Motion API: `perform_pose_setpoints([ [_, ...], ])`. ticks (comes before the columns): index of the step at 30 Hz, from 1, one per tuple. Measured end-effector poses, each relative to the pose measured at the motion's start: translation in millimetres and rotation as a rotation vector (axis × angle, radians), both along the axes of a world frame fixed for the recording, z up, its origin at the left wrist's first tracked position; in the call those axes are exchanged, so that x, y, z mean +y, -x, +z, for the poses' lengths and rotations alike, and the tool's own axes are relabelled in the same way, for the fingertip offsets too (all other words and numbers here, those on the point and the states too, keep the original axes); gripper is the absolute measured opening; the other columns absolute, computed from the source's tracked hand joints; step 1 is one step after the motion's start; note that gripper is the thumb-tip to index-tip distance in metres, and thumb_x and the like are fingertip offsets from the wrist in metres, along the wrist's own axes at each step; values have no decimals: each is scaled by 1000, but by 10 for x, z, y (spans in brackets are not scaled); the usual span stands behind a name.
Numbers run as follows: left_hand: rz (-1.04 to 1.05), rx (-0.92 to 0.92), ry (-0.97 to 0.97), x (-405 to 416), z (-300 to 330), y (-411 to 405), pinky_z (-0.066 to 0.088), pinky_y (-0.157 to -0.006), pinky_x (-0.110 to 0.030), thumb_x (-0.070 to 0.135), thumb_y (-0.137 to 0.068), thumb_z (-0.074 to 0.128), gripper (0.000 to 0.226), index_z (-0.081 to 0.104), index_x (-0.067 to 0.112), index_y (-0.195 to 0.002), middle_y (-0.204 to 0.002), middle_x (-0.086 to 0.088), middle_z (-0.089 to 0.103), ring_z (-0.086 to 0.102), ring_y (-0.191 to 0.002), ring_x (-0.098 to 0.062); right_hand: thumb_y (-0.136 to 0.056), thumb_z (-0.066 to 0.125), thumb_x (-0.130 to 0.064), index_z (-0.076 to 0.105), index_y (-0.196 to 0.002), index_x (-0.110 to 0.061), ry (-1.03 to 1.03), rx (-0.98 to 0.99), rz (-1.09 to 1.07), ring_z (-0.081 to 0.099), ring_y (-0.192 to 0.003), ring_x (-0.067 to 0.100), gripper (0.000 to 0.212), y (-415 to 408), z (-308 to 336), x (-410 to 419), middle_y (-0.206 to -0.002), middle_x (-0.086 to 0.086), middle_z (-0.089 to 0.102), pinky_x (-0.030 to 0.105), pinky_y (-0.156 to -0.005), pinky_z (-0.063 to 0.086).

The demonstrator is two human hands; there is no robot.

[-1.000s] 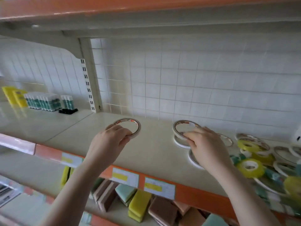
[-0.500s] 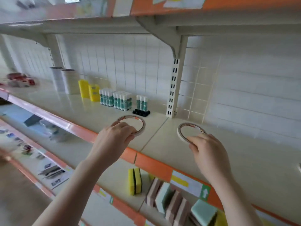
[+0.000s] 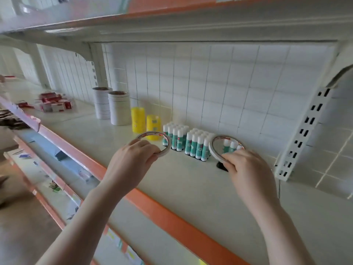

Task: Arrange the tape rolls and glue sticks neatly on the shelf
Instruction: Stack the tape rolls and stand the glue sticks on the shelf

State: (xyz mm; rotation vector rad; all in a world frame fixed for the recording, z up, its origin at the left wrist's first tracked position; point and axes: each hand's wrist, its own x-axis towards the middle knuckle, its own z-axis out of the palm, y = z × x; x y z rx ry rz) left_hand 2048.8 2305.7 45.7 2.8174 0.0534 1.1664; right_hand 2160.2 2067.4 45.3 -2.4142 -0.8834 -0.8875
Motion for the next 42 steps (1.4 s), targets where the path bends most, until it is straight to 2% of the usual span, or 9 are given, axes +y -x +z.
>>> perform_pose_setpoints([
  [5,3,-40,-1,944,47,-150,48,-52,-31,24,-76,59,14,70,19,-83,-77,5,65,61,-75,-23,-64,77,2,61,-60,-12,49,-28,1,53,-62,30,22,-157,49,927,-61,4,56,29,-52,35],
  [9,-22,-33,-39,1826,42,-213,46,-51,-31,25,-75,59,14,69,18,-81,-75,4,65,61,-73,-24,-63,76,4,66,-65,-13,55,-23,-36,55,-66,30,20,-206,-1,1792,-66,4,60,30,-53,40],
  [14,-86,-13,-38,2993,117,-242,49,-52,-32,26,-76,57,16,69,19,-83,-76,3,65,61,-75,-25,-71,73,0,70,-74,-9,21,-8,-72,58,-72,35,9,-180,40,2873,-72,9,64,37,-58,48],
  [21,-132,-3,32,4198,223,-454,50,-55,-36,14,-81,70,8,71,17,-88,-81,1,67,60,-82,-28,-86,61,-12,68,-78,-11,60,27,-110,51,-83,30,10,-322,319,4028,-74,4,56,35,-65,38],
  [26,-158,-9,32,4704,227,-733,50,-55,-37,11,-79,72,9,70,16,-86,-81,0,67,60,-81,-29,-90,54,-14,69,-89,-14,50,57,-92,49,-91,25,15,-655,562,4604,-84,2,59,37,-72,41],
  [31,-169,-40,1,5031,294,-993,47,-52,-33,9,-78,72,7,71,14,-83,-75,1,66,58,-74,-27,-88,55,-13,69,-85,-12,120,84,-49,54,-97,22,14,-1046,762,5033,-82,3,61,32,-67,38],
  [35,-190,-52,-19,5212,371,-1180,47,-52,-31,7,-77,73,9,70,13,-82,-74,1,66,59,-74,-27,-89,56,-16,71,-87,-20,167,191,-16,53,-83,24,15,-1225,802,5254,-79,5,62,34,-69,42],
  [40,-261,-78,-23,5370,411,-1427,50,-56,-36,19,-82,60,12,71,13,-85,-75,1,66,58,-73,-27,-88,59,-15,72,-96,-20,176,291,-26,56,-89,23,16,-1323,768,5313,-90,2,66,34,-80,45],
  [42,-288,-70,-18,5416,411,-1517,50,-56,-37,19,-83,61,12,71,14,-86,-75,1,65,57,-74,-27,-88,60,-16,72,-99,-22,155,308,-19,55,-89,20,18,-1322,767,5308,-86,-3,64,30,-77,43],
])
